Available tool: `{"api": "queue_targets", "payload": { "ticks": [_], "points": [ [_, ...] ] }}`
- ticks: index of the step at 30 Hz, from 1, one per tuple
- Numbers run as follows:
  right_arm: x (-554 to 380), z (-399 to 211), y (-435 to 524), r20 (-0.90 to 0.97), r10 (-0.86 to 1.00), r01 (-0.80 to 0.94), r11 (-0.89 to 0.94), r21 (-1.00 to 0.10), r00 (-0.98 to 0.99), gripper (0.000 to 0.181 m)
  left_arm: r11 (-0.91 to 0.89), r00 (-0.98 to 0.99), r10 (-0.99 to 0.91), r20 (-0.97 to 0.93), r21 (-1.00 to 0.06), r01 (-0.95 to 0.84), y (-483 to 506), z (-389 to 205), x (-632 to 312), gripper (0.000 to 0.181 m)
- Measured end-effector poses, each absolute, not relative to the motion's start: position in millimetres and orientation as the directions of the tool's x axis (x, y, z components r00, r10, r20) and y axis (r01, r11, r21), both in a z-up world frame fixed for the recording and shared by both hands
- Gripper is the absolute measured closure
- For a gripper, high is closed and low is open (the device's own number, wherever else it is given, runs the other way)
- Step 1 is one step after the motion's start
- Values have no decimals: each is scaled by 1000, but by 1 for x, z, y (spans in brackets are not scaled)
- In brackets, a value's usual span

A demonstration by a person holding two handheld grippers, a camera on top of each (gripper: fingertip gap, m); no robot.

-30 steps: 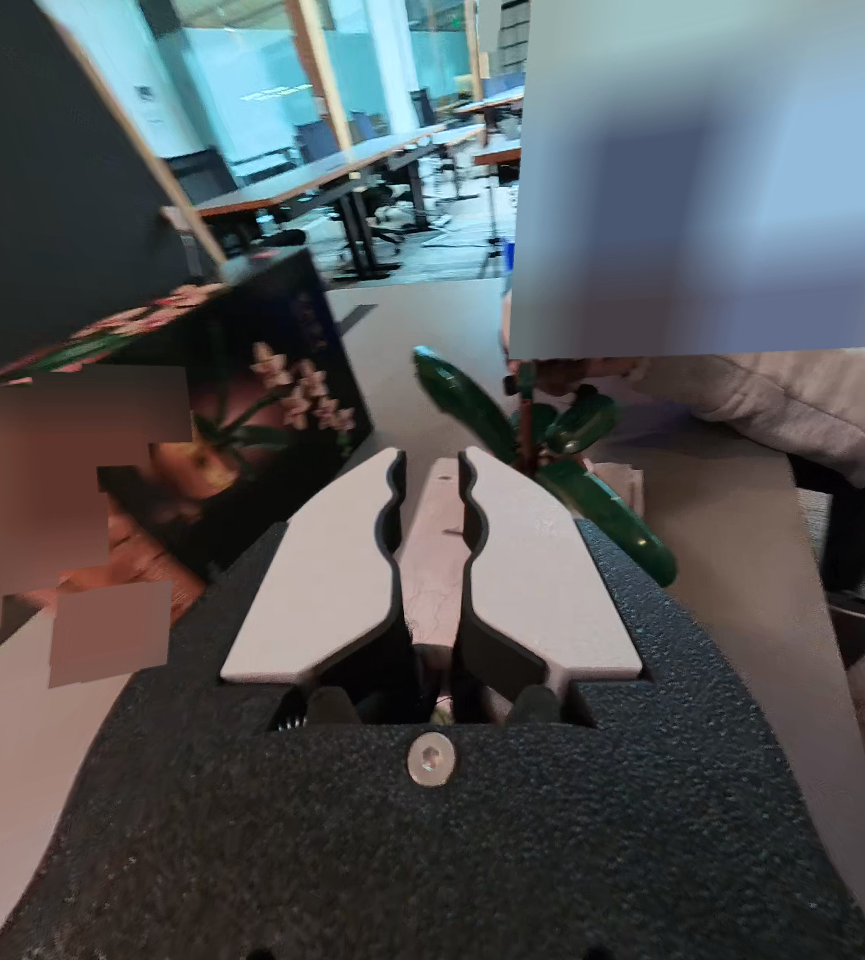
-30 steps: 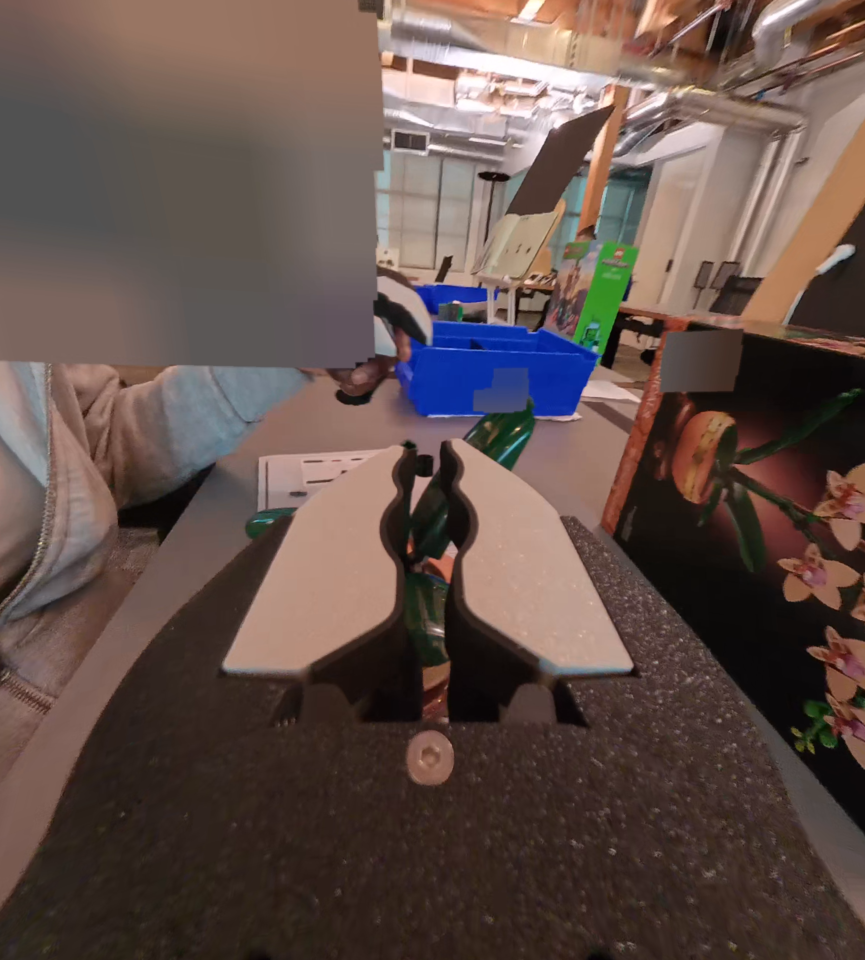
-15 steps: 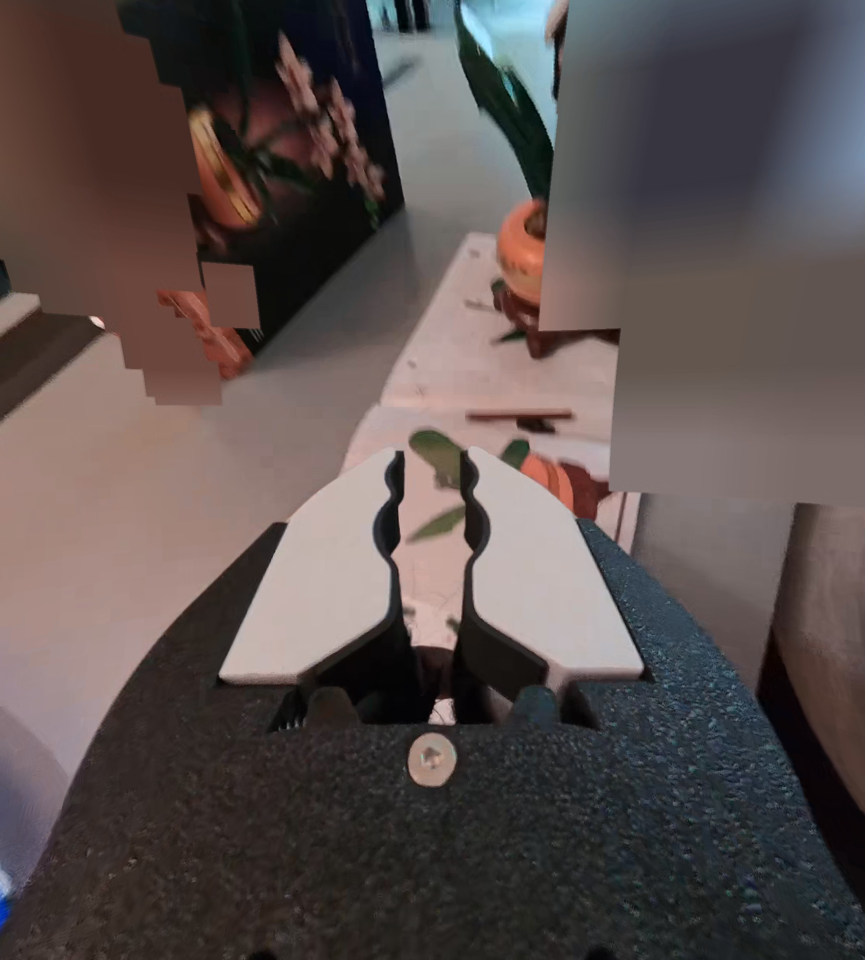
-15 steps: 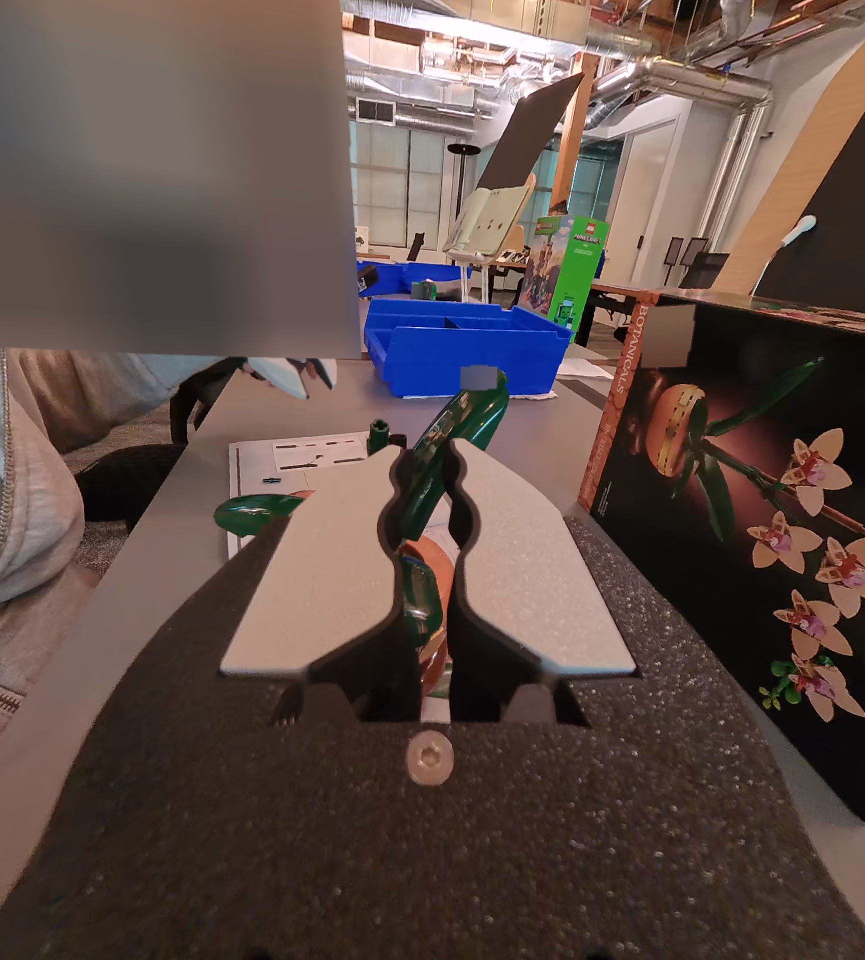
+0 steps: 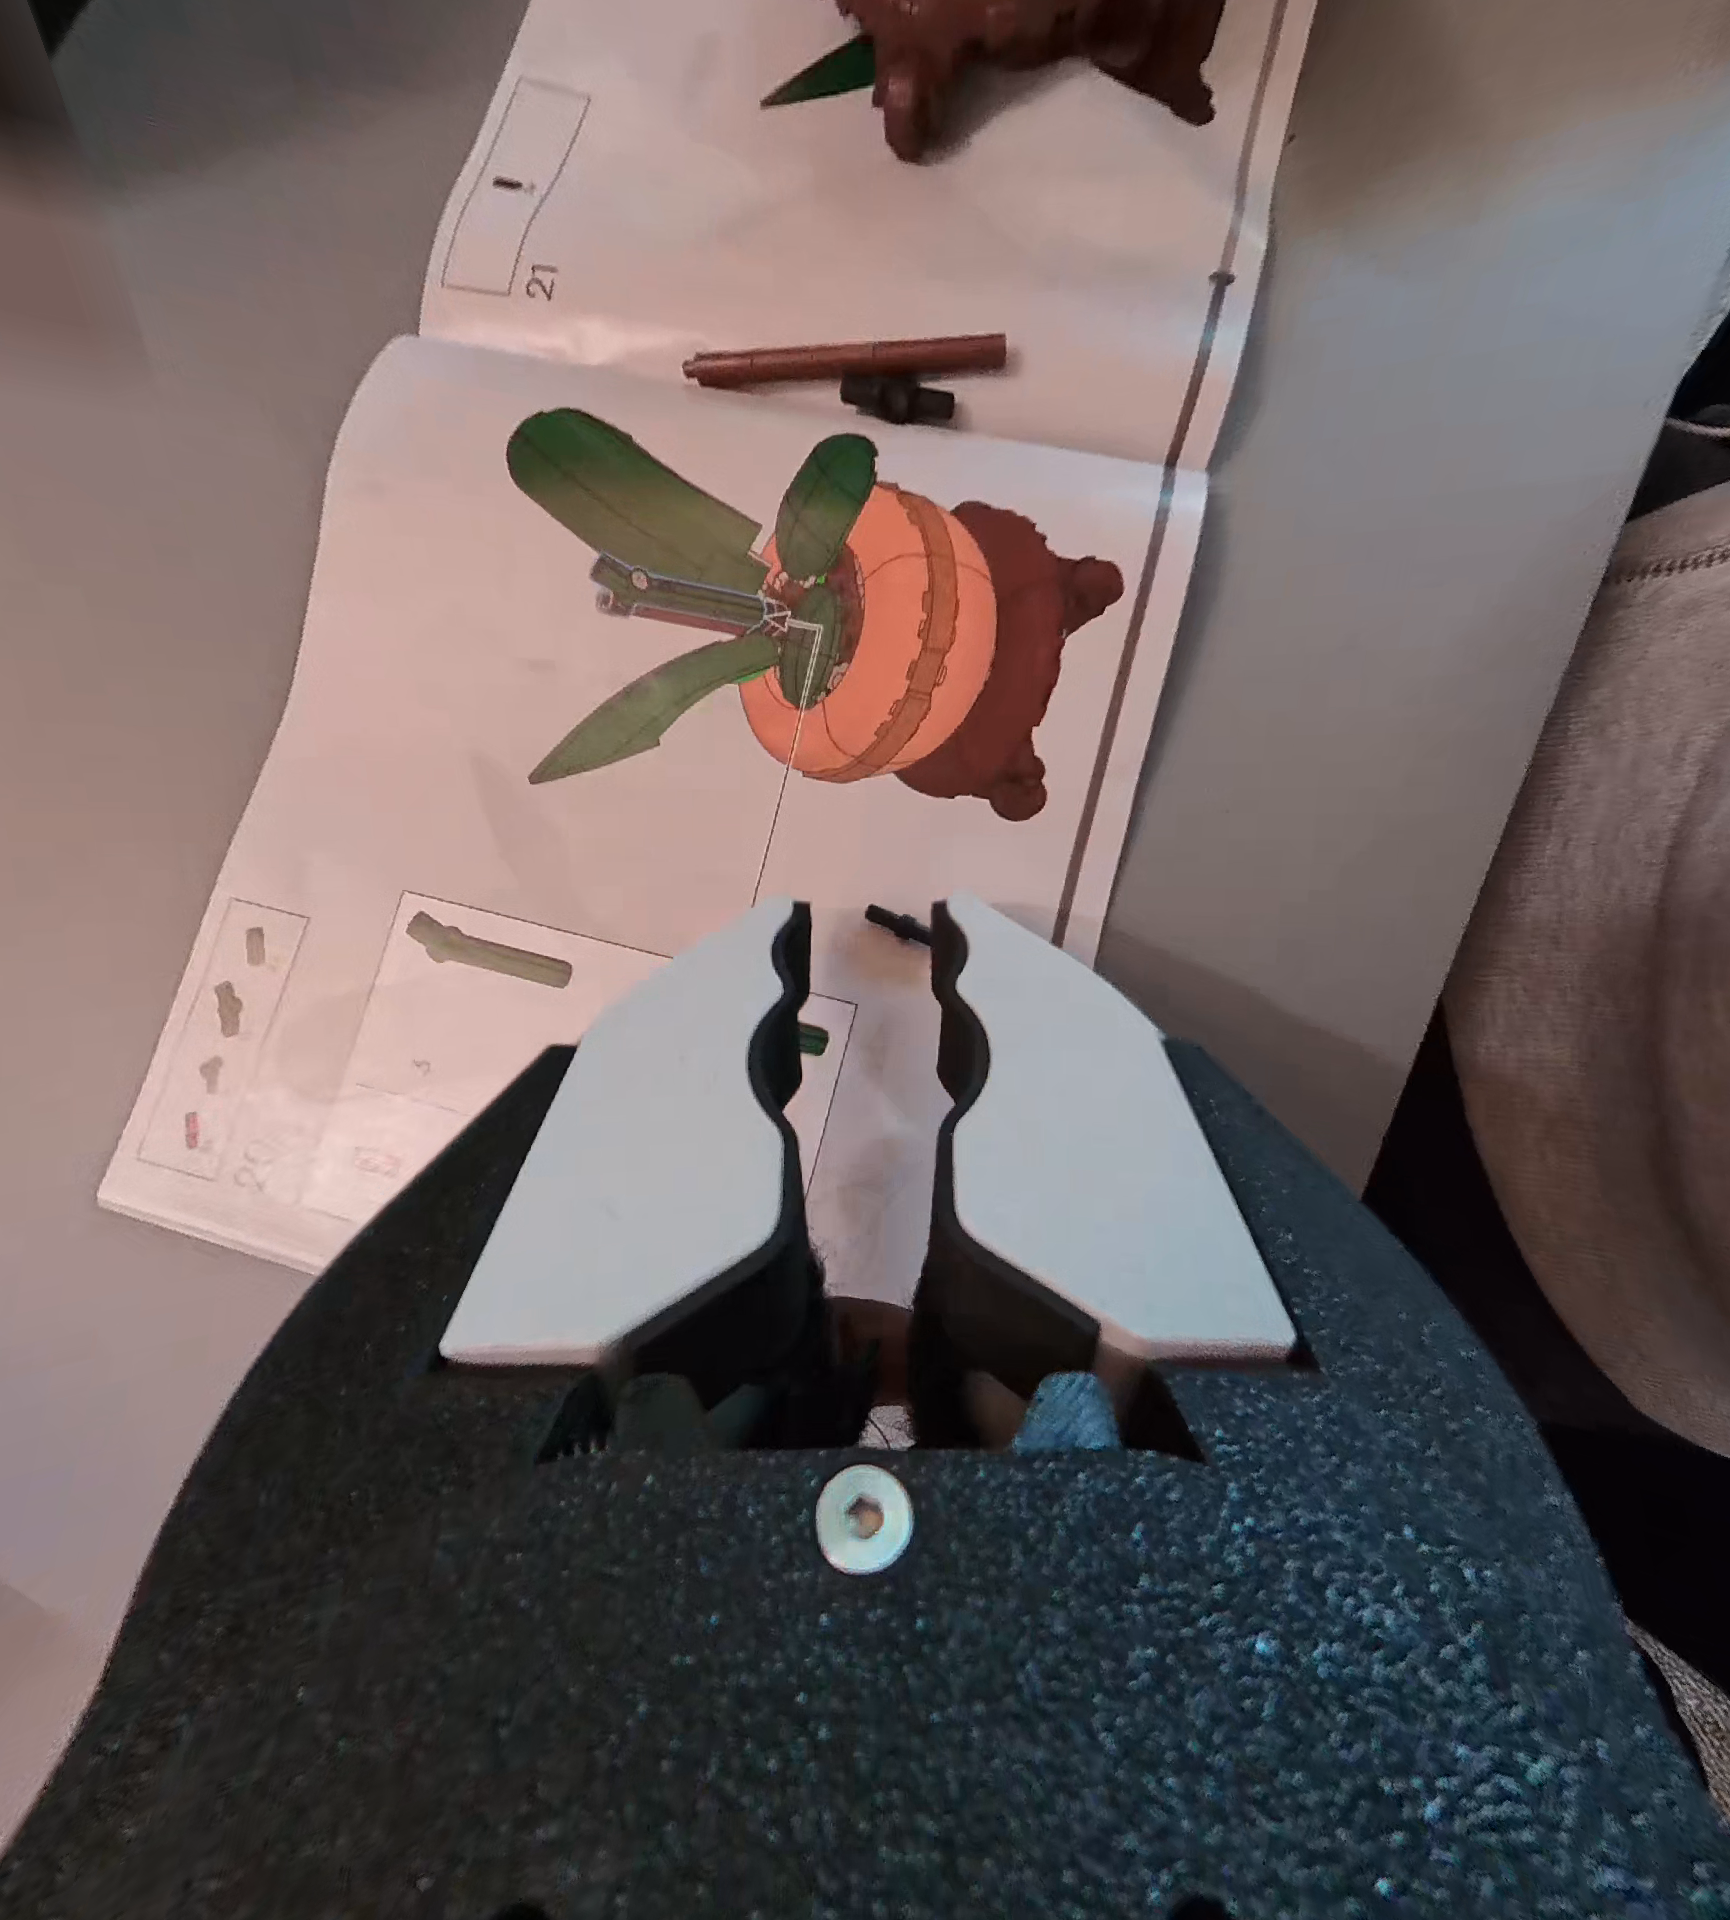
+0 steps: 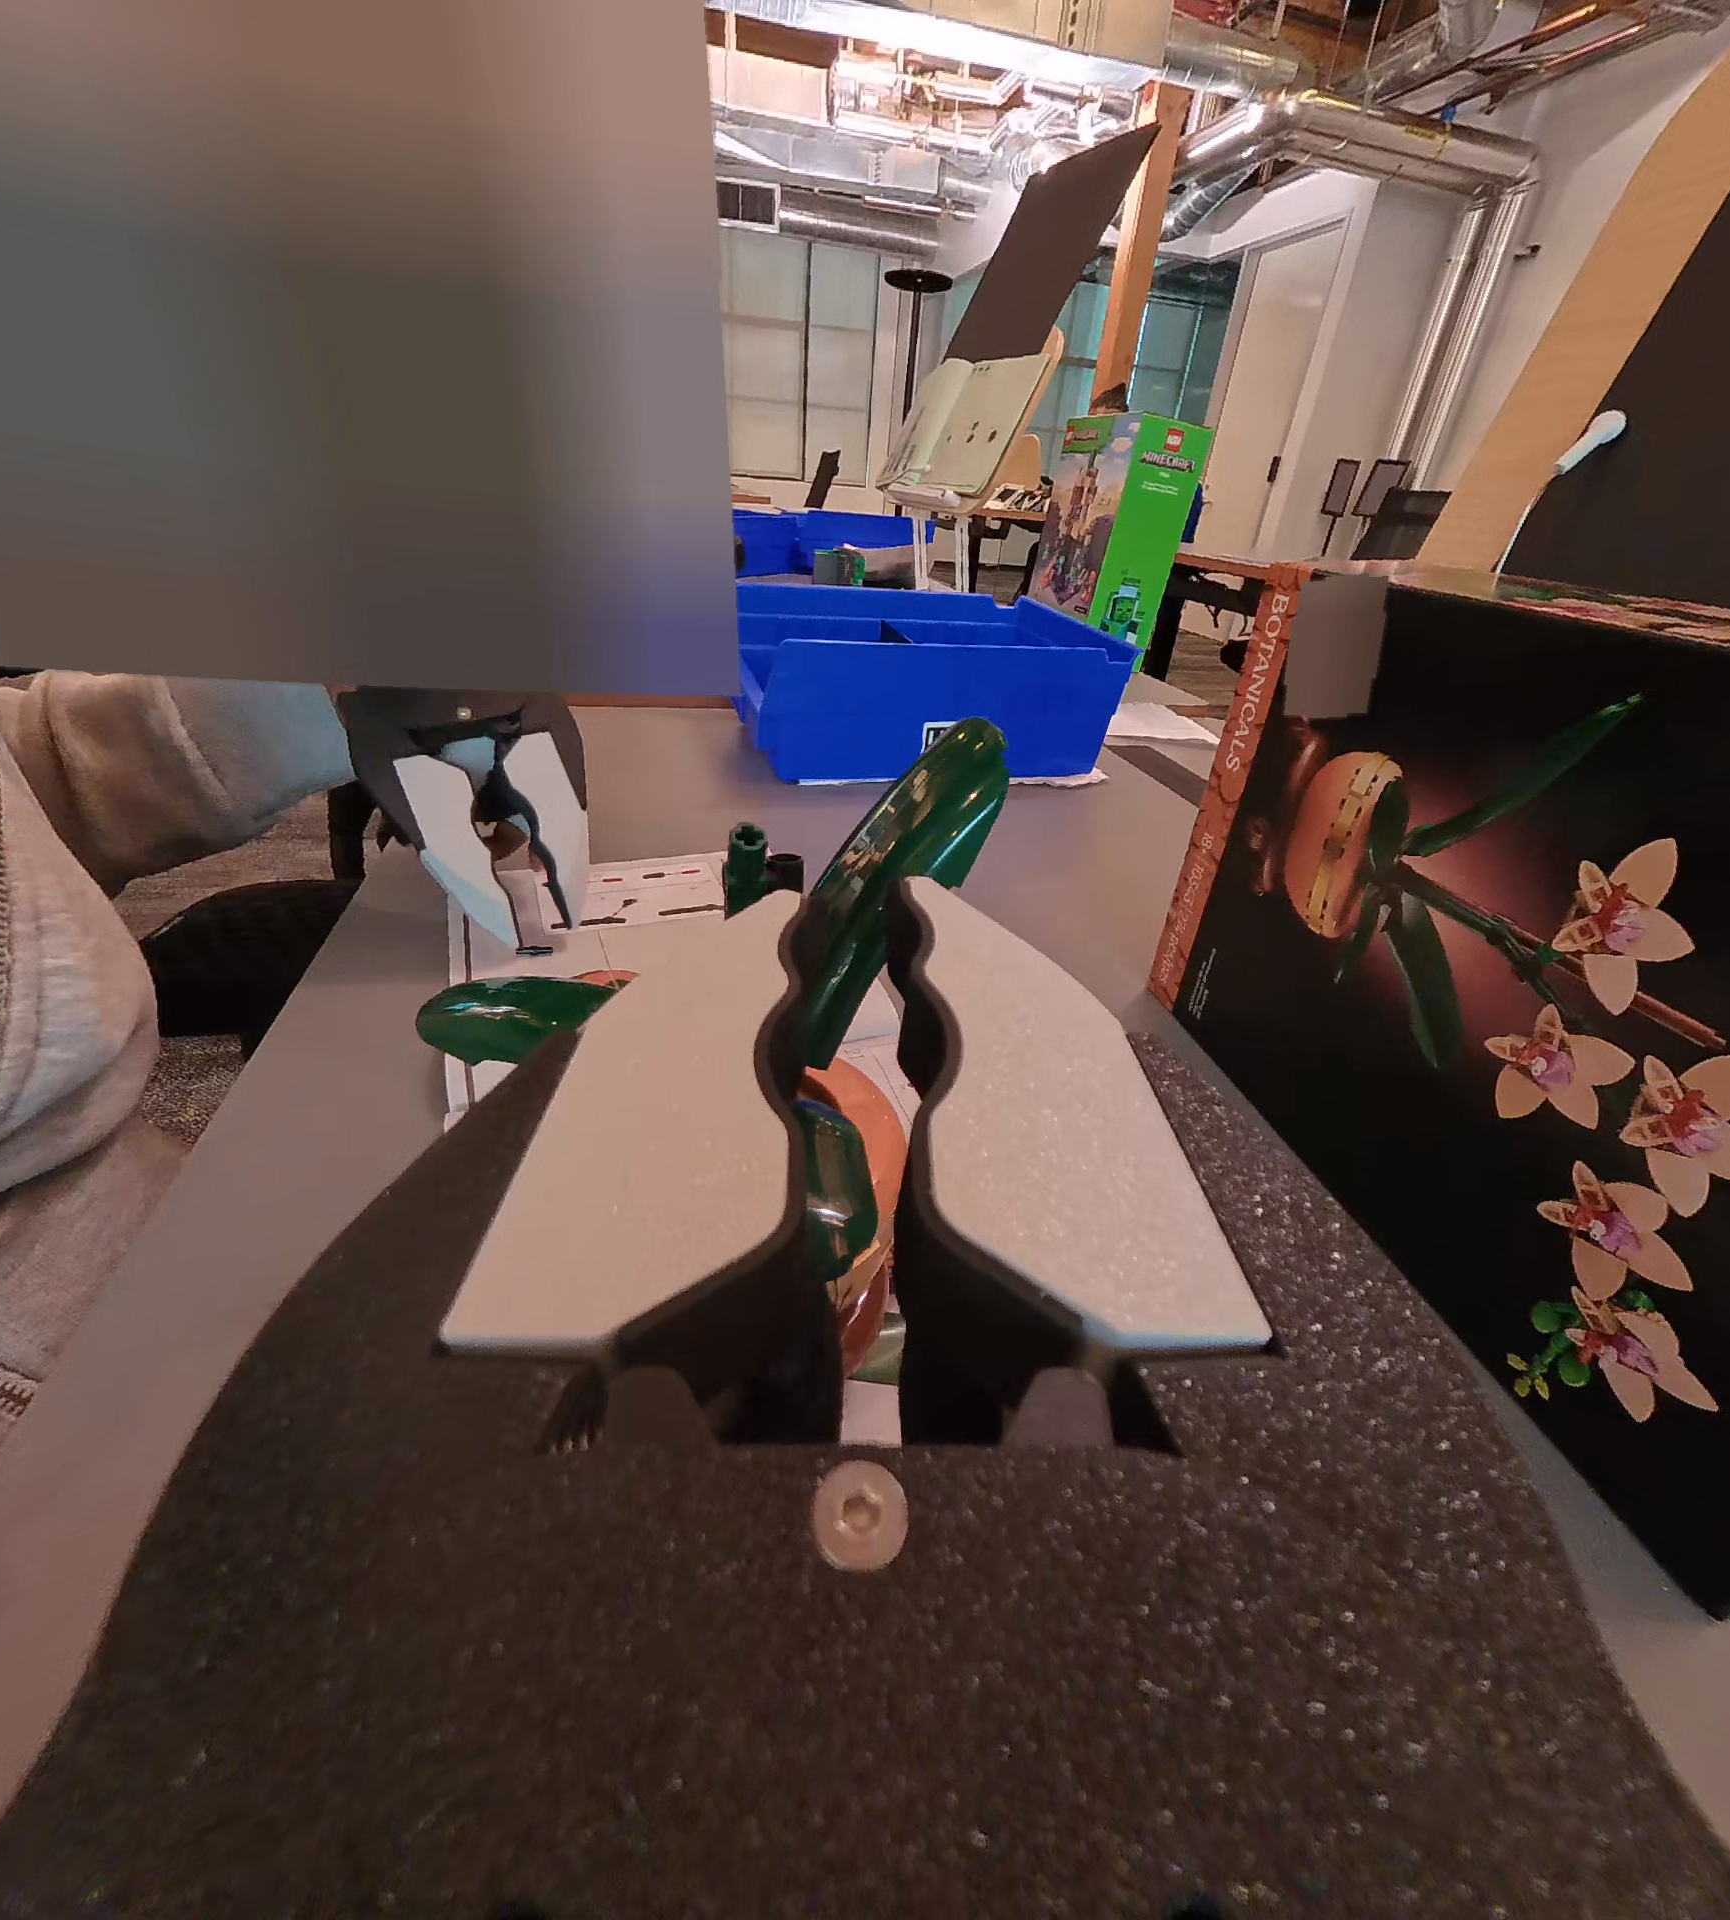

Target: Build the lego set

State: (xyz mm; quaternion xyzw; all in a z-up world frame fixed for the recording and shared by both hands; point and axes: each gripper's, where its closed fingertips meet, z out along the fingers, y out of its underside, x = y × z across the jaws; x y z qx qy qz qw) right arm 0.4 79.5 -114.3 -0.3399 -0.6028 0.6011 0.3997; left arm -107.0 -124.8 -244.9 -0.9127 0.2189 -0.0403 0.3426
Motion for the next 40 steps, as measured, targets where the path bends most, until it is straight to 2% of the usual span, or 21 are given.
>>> {"api": "queue_targets", "payload": {
  "ticks": [4,7,10,21,28,33,36,40],
  "points": [
    [1,-115,80,77,892,-71,50,-996,-445,169,-703,900,-429,-70,-600,-382,-126,-252,-106,161],
    [1,-115,81,76,893,-70,51,-996,-444,169,-698,891,-450,-63,-598,-395,-127,-253,-101,168],
    [1,-116,80,78,892,-68,54,-996,-446,168,-680,880,-471,-52,-614,-401,-127,-253,-97,177],
    [0,-116,80,82,891,-65,59,-996,-446,168,-620,893,-448,-48,-702,-349,-124,-239,-106,178],
    [1,-115,79,92,892,-70,68,-995,-443,168,-454,922,-384,-52,-859,-237,-106,-207,-114,178],
    [7,-99,71,107,882,-101,68,-993,-460,169,-256,925,-379,-37,-956,-143,-87,-169,-105,179],
    [14,-85,42,113,827,-108,64,-992,-551,169,-118,901,-433,-20,-990,-79,-80,-142,-86,179],
    [18,-90,-8,173,714,-64,177,-982,-678,168,-16,853,-521,-5,-1000,-15,-81,-124,-58,179]
  ]
}}
